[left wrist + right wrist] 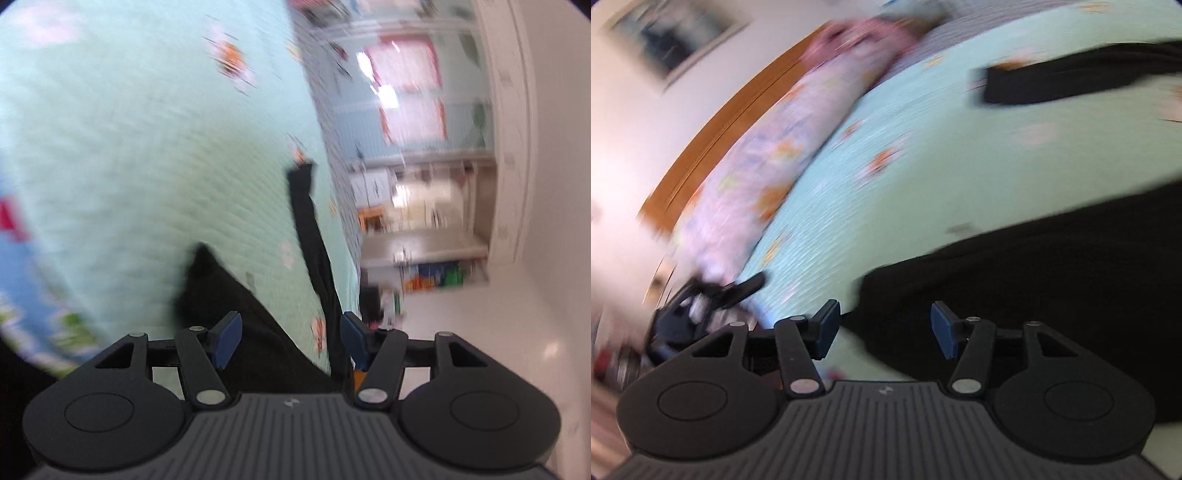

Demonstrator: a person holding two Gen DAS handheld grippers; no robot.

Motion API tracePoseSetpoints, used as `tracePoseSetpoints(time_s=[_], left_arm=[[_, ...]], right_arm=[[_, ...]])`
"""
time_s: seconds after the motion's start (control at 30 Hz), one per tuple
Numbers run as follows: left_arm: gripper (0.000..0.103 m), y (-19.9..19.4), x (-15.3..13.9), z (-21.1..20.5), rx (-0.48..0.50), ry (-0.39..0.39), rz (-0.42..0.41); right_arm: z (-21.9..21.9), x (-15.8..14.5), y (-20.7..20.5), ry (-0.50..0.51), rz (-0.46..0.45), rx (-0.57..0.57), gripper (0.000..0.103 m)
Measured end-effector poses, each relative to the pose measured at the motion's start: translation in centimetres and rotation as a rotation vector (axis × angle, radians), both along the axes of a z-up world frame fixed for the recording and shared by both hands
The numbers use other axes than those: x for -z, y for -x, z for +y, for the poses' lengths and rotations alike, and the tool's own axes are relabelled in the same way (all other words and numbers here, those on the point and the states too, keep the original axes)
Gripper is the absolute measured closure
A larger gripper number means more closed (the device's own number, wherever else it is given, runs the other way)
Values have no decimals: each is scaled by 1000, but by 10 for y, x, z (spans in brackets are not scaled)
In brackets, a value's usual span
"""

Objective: Fold clothes
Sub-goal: 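Lower the folded sweatshirt onto the quilt and open both grippers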

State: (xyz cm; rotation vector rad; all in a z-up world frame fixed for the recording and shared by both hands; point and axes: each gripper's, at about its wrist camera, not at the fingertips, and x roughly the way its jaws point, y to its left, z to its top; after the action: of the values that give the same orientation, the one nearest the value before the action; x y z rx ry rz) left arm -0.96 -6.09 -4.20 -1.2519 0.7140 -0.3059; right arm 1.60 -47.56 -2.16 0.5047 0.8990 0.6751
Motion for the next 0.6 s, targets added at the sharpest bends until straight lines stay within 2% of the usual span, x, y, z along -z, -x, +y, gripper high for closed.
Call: tracePoseSetpoints(time_s=[0.07, 0.17, 0.2, 0.23, 0.27, 0.3, 0.33, 0.5, 0.6], left_arm=[[41, -23, -3, -21, 70, -18, -7], [37, -60, 1, -60, 200, -89, -20], [37, -72, 11, -71, 228, -133, 5], [38, -83, 25, -78, 230, -188, 65], [39, -94, 39, -84, 230, -244, 127], [56, -98, 47, -83, 208, -257, 149], [63, -103, 55, -81, 184, -266, 166], [62, -103, 49, -75, 86, -286, 173], [54, -99, 38, -77, 44, -304, 173]], right_arm=[[-40, 3, 8, 10, 6, 100, 46], [-89, 13, 19, 49, 24, 225, 44], [-103, 19, 21, 64, 36, 263, 41], [-116, 26, 22, 85, 63, 295, 38], [-124, 37, 24, 122, 121, 313, 38], [-131, 46, 27, 146, 165, 320, 45], [-136, 49, 33, 135, 168, 315, 47], [-144, 47, 52, 115, 163, 264, 46], [-150, 49, 48, 92, 171, 243, 45]])
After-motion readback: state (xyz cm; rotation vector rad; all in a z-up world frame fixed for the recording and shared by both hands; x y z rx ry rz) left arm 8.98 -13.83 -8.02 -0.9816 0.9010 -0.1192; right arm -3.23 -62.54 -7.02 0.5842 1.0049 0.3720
